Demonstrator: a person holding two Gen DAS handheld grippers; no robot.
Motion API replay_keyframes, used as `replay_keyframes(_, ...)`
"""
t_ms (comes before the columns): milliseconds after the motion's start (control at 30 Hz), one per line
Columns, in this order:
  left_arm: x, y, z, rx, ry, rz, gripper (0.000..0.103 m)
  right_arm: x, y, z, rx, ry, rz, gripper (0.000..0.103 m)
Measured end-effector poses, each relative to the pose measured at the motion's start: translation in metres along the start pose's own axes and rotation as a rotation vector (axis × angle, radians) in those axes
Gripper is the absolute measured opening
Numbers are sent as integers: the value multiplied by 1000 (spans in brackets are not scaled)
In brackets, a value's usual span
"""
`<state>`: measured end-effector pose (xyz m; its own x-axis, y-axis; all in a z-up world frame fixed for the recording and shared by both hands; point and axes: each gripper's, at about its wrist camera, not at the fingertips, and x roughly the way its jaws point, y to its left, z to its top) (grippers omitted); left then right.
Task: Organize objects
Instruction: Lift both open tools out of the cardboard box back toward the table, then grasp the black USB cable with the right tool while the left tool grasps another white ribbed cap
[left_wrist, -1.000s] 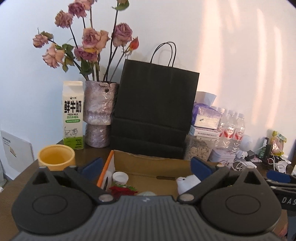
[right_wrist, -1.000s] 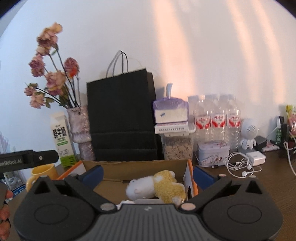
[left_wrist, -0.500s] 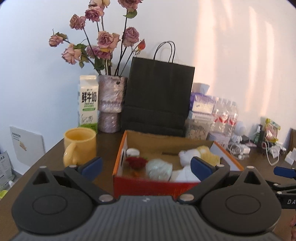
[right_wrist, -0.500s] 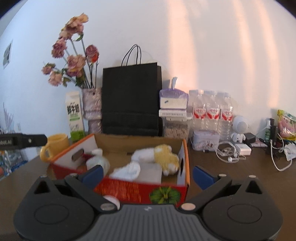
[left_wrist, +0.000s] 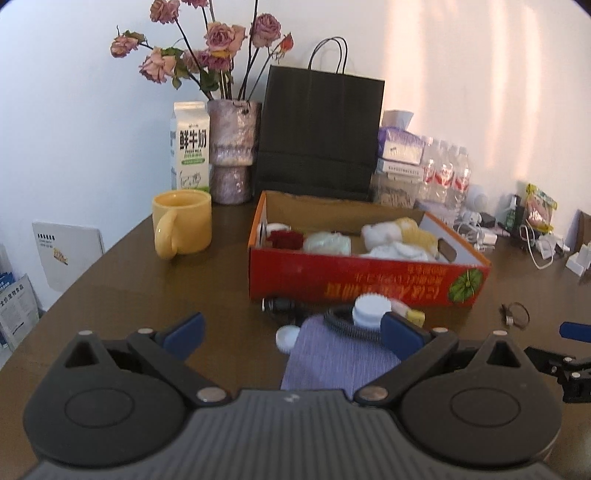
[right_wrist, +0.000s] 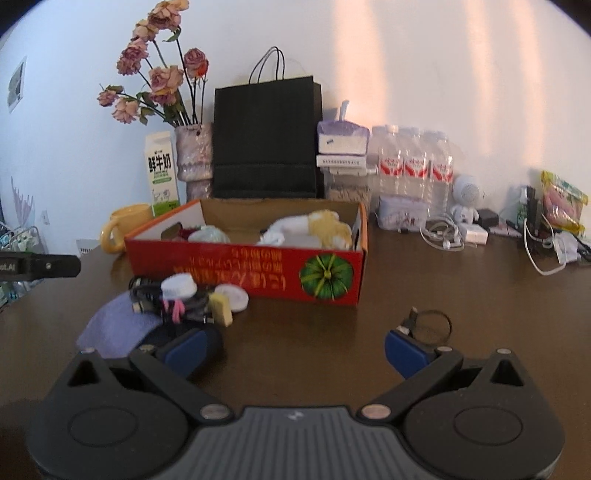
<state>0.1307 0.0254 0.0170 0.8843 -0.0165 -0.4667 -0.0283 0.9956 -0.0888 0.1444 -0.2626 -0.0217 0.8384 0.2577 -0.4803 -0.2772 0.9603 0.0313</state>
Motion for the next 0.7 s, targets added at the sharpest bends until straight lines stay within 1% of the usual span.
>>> replay_keyframes(267,-1,-2,-2,-12,21,5,103,-2,-22,-6,12,16,-32,103)
replay_keyframes(367,-1,-3,-2,-11,22,8,103,8,-41,-3,6,33,-69,103)
replay_keyframes(467,-1,-2,0,-20,23,17,103,27,-65,1,6,63,-122,103)
replay_keyframes(567,-1,-3,1,-22,21,28,103,48,-87,6,9,89,-151,96)
replay_keyframes(600,-1,-3,2,-22,22,33,103,55,-95,8,19,96,-146,94)
replay_keyframes(667,0,-4,3,-23,23,42,103,65,-105,13,42,107,-143,92)
replay_keyframes(700,0,-4,3,-25,23,45,103,70,-107,16,48,105,-137,89)
